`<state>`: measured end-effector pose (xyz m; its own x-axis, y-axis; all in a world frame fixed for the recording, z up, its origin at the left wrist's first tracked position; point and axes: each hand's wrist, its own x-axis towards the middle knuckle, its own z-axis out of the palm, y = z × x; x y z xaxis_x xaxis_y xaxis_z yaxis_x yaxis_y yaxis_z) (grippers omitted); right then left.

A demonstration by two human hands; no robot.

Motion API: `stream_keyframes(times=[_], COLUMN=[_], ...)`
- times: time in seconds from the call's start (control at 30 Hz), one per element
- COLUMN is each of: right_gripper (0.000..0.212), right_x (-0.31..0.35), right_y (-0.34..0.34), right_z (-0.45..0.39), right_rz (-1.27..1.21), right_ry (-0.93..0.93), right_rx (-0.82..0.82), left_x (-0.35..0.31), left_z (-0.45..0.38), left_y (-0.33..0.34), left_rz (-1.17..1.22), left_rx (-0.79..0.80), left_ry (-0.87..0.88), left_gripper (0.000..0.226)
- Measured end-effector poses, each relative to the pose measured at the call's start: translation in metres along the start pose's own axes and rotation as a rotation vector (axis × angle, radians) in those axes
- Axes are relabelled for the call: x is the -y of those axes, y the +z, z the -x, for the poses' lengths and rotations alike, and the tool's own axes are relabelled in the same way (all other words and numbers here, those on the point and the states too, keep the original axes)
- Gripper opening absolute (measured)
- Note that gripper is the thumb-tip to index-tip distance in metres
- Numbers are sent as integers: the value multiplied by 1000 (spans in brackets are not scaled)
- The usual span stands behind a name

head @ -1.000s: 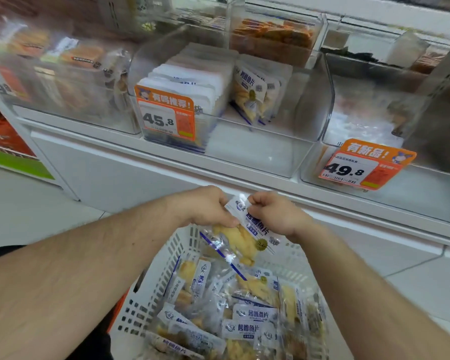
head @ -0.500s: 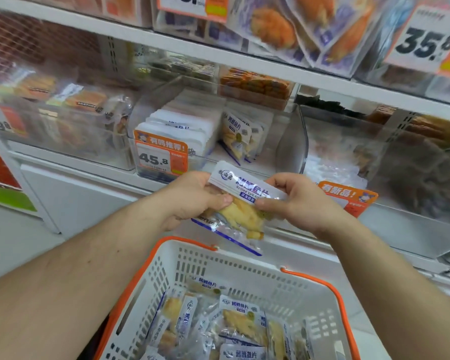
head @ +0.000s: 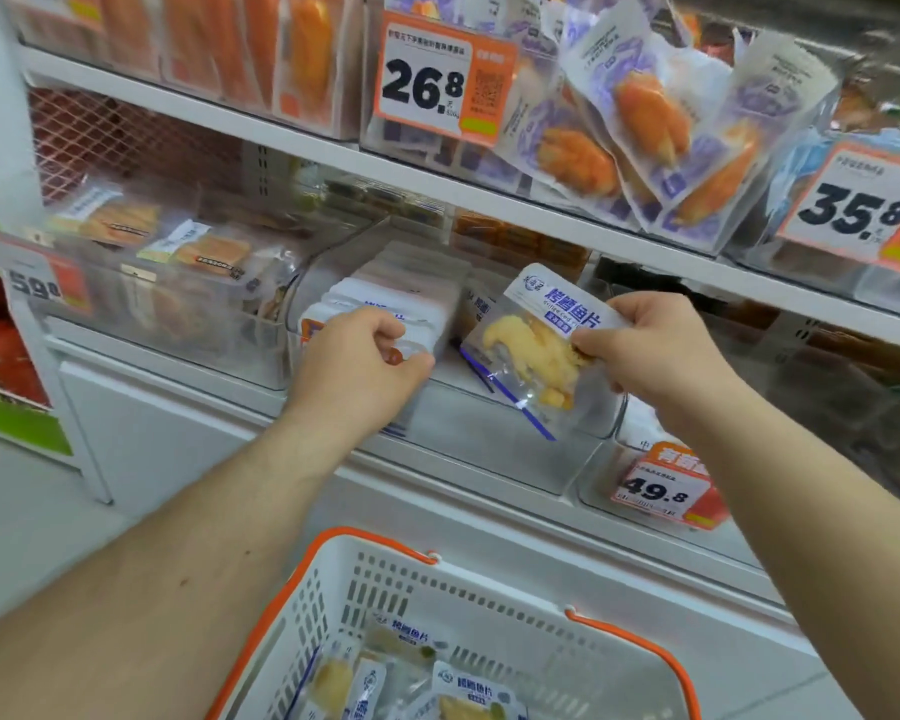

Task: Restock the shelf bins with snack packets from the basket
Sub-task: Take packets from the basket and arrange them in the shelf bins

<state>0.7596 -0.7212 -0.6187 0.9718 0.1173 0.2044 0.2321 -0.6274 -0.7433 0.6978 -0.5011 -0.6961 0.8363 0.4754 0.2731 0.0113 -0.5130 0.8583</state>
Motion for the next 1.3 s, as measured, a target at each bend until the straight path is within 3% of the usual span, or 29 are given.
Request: stream_keyframes(times=[0.2,0.3,0.47,0.83,1.03,1.17,1.3], right_gripper=[5,13,18,27,73,96,95], right_x=[-1,-6,-19,-34,-30,-34,-37], right_y=[32,57,88,111,114,125,123], right_z=[-41,-60,-84,-114,-119,-129,-140], right_rz=[386,599,748,1010,1231,1250,1264], right_ry=[-80,-78,-60,-145,-248,-262,-212], right_rx=[-26,10,47,6,-67,51,106], left_x=[-4,-6,-2,2,-2,-2,-1], left_z=[-8,-7,-9,-14,-16,-14,-14], left_y=[7,12,18,33,32,33,35], left_rz=[-367,-487,-552,-594,-581,-582,-582], left_rx=[-15,-15,-61,21,57,68,57], left_ry=[25,3,21,-26,-54,-56,-49], left_gripper=[58,72,82,87,89,89,86])
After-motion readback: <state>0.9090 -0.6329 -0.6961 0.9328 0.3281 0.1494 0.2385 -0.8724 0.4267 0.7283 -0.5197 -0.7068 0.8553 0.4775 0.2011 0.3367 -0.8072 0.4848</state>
